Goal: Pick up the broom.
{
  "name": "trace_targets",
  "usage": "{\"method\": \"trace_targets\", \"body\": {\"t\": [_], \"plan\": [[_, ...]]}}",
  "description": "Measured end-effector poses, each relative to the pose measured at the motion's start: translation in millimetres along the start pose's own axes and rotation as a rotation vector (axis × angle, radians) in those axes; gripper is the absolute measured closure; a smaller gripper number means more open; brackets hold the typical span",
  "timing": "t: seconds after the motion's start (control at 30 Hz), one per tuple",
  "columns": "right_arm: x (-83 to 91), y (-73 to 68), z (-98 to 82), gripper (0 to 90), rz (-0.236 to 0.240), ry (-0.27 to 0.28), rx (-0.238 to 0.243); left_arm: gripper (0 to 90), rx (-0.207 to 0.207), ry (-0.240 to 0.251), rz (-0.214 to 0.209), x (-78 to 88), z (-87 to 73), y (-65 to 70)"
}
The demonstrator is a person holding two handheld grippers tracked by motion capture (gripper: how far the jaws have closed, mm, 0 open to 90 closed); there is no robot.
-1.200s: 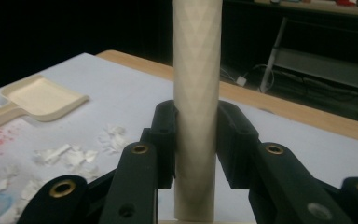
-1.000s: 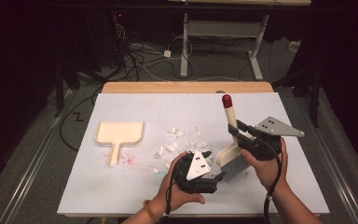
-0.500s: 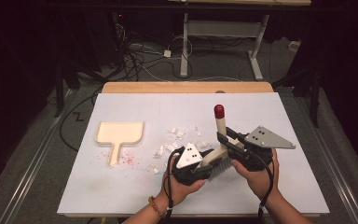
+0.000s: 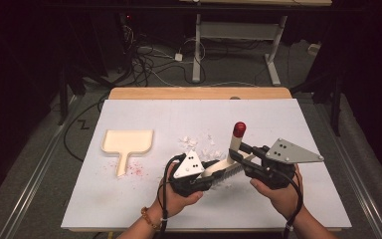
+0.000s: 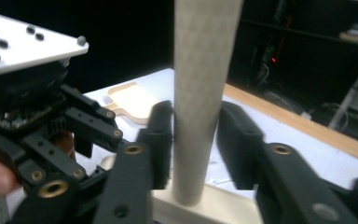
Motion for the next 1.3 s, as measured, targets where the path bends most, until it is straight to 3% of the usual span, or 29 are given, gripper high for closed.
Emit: {"method": "trace_targets", "body": {"t": [0.2,0.27,0.33,0.4,0.47,0.53,0.6,0.67,0.73,0.83,0.97,1.03,1.07,1.17,1.2,1.27,1.3], "plan": [[6.5,-8.4,-10.3,52.8,0.148,-0.050,0.114,65.4,-0.072,-0.039,-0.066,8.0,-1.8,7.5],[10.3,-11.0,-20.5,48.8,0.238,-0.123,0.143,65.4,-0.089,-0.047,-0.099,10.2,-2.5,9.2],[13.7,-8.4,-32.9,46.0,0.268,-0.189,0.175,65.4,-0.110,-0.059,-0.124,11.5,-4.1,10.9],[14.7,-5.9,-49.2,40.9,0.334,-0.271,0.176,65.4,-0.139,-0.075,-0.156,11.8,-5.9,14.0],[13.3,-4.5,-60.2,40.8,0.370,-0.325,0.190,65.4,-0.164,-0.086,-0.183,11.5,-7.2,17.5],[8.1,-0.9,-69.2,39.8,0.375,-0.358,0.207,65.4,-0.178,-0.091,-0.206,10.5,-7.7,21.1],[2.6,-5.6,-81.1,42.3,0.448,-0.403,0.211,65.3,-0.194,-0.094,-0.230,9.5,-8.4,24.1],[-3.7,-10.6,-92.8,46.8,0.485,-0.460,0.242,65.3,-0.200,-0.102,-0.250,8.7,-10.0,26.8],[-6.7,-14.0,-95.9,56.1,0.497,-0.457,0.258,65.2,-0.195,-0.101,-0.264,8.5,-11.7,26.3],[-9.5,-13.5,-94.6,60.8,0.523,-0.443,0.277,65.0,-0.194,-0.097,-0.280,9.4,-13.2,23.8],[-10.4,-20.3,-96.7,66.4,0.563,-0.439,0.259,63.3,-0.218,-0.093,-0.280,11.3,-14.5,21.9],[-12.7,-21.1,-95.3,67.8,0.568,-0.421,0.269,60.8,-0.225,-0.082,-0.261,12.5,-13.4,18.5],[-12.1,-23.0,-95.4,68.3,0.559,-0.423,0.238,58.1,-0.218,-0.074,-0.241,12.9,-12.5,16.5],[-15.8,-20.6,-94.4,68.4,0.517,-0.429,0.256,45.7,-0.234,-0.072,-0.134,14.3,-10.9,7.8],[-15.8,-20.6,-94.4,68.4,0.517,-0.429,0.256,43.3,-0.234,-0.072,-0.134,14.3,-10.9,7.8],[-17.7,-15.3,-93.3,68.5,0.467,-0.420,0.254,29.2,-0.229,-0.059,-0.013,21.3,-10.1,-3.7],[-17.2,-13.3,-93.0,68.5,0.439,-0.420,0.239,29.4,-0.219,-0.052,0.002,24.0,-10.2,-6.3]]}}
Point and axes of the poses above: each handheld gripper's, and its own axes: x roughly backward along the jaws, z roughly out of its top, y roughly to its right, the point moved 8 cm from there along -x, roughly forward along the jaws, and after that the axes turned 13 degrees about z, right-handed, at the moved point
